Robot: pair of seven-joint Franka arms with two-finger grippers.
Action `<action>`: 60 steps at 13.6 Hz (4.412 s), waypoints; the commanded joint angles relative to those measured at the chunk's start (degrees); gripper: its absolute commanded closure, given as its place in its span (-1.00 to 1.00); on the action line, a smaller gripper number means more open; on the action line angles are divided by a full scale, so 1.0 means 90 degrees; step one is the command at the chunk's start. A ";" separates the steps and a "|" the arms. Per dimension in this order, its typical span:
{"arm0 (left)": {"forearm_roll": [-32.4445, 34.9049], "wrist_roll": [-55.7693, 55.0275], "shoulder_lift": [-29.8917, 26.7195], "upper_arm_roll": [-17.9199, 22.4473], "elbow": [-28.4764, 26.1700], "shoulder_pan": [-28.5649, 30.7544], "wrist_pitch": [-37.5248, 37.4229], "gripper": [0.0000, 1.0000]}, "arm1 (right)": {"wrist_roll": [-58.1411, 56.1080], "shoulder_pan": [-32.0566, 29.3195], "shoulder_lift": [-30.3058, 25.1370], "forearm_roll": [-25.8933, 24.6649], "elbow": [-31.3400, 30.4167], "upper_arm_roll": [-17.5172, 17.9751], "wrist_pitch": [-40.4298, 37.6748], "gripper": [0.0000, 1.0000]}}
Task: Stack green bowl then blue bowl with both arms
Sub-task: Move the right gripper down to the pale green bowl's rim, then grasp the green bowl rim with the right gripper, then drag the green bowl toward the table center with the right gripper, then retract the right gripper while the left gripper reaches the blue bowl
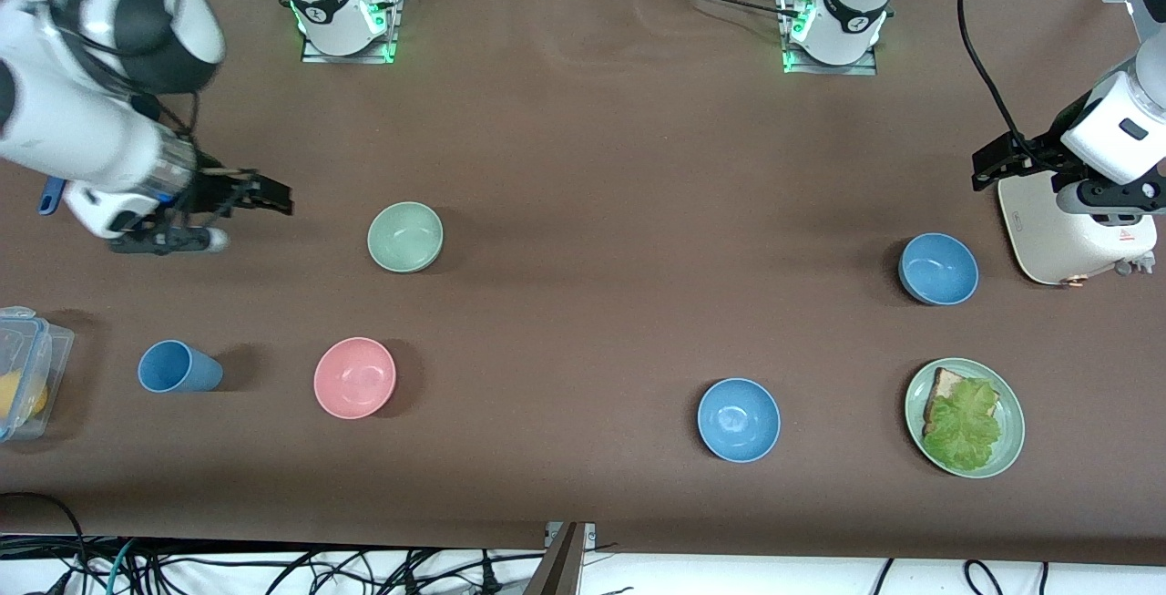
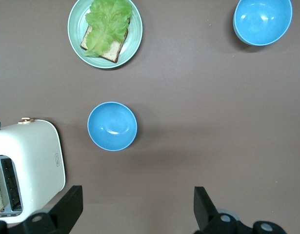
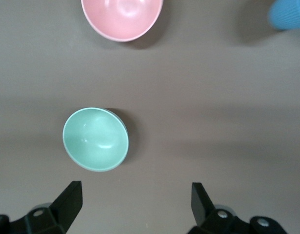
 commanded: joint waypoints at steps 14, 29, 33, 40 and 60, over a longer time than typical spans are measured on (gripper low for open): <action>0.0038 0.0052 0.0087 0.0022 0.0192 0.0062 -0.0166 -1.00 | 0.0675 0.0304 0.1371 0.0099 -0.2477 0.0544 0.5065 -0.63; 0.0038 0.0091 0.0087 0.0002 0.0192 0.0072 -0.0186 -1.00 | 0.2299 0.1452 0.1905 0.0069 -0.0179 0.1296 0.3582 1.00; 0.0038 0.0100 0.0087 0.0022 0.0192 0.0072 -0.0186 -1.00 | 0.4965 0.3083 0.3184 -0.0699 0.1542 0.1043 0.3328 1.00; 0.0038 0.0110 0.0087 0.0022 0.0192 0.0139 -0.0244 -1.00 | 0.5695 0.3761 0.3832 -0.1444 0.2259 0.0896 0.3189 1.00; -0.0041 0.0178 0.1179 0.0012 0.0202 0.0364 -0.0255 -1.00 | 0.2156 0.1829 0.1705 -0.0459 0.3060 0.0174 -0.0861 -1.00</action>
